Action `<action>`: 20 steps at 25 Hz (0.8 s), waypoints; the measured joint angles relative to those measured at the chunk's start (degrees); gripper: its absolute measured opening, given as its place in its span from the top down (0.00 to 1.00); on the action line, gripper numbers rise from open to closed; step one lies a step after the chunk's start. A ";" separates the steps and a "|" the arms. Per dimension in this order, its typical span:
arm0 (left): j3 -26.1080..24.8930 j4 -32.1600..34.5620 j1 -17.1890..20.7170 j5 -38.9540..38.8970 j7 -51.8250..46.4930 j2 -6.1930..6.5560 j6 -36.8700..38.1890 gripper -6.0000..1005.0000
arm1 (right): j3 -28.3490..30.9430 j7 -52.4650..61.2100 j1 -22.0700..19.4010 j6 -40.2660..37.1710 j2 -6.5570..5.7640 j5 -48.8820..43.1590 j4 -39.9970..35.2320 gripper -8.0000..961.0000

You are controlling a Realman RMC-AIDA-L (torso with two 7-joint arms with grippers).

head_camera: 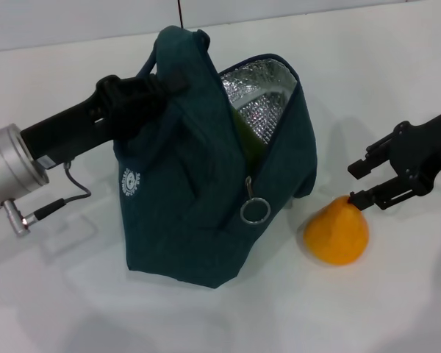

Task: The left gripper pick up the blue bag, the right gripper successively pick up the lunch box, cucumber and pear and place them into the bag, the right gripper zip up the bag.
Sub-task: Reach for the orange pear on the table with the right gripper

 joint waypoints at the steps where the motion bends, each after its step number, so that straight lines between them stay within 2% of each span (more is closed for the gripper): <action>1: 0.00 0.00 0.08 0.00 0.01 -0.03 0.01 0.94 | 0.00 0.00 0.02 -0.03 0.02 0.00 -0.01 0.41; 12: 0.00 0.13 0.79 -0.07 0.18 -0.10 0.31 0.94 | -0.32 0.00 0.45 -0.87 1.19 0.07 -0.66 0.42; 20: 0.00 0.18 0.90 -0.07 0.19 0.01 0.42 0.94 | -0.79 0.05 0.54 -0.23 1.31 -0.02 -0.66 0.43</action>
